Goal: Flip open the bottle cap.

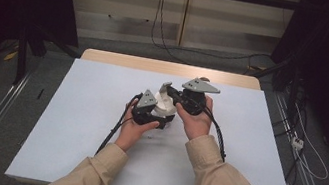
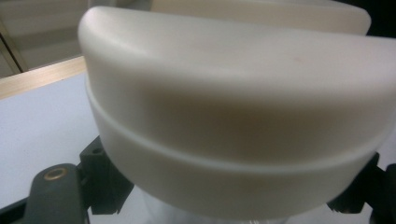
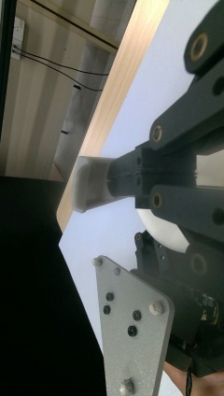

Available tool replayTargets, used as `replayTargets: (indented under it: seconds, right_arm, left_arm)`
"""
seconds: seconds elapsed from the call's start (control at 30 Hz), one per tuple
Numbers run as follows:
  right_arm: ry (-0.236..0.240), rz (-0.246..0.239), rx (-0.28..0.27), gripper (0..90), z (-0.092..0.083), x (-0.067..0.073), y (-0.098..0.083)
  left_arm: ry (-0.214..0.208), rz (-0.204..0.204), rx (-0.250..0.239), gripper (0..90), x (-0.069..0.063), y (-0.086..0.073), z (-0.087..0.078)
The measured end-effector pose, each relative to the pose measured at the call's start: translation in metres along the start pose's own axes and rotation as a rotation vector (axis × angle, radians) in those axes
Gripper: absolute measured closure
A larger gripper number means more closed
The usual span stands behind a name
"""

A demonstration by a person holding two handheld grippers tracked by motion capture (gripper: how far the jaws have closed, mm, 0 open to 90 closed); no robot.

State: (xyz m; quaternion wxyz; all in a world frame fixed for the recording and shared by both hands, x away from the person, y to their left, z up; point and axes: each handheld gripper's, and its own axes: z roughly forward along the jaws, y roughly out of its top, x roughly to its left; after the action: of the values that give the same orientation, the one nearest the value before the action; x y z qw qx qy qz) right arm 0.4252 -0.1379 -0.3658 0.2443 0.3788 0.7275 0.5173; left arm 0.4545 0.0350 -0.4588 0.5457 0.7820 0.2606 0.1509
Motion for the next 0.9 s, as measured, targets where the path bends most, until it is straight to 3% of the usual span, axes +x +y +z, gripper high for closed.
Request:
replayTargets:
  seconds: [0.9]
  right_arm:
    - [-0.013,-0.019,-0.004,90.0,0.013,-0.002,0.004]
  left_arm:
    - [0.004,0.007,-0.005,18.3,0.0,0.0,0.0]
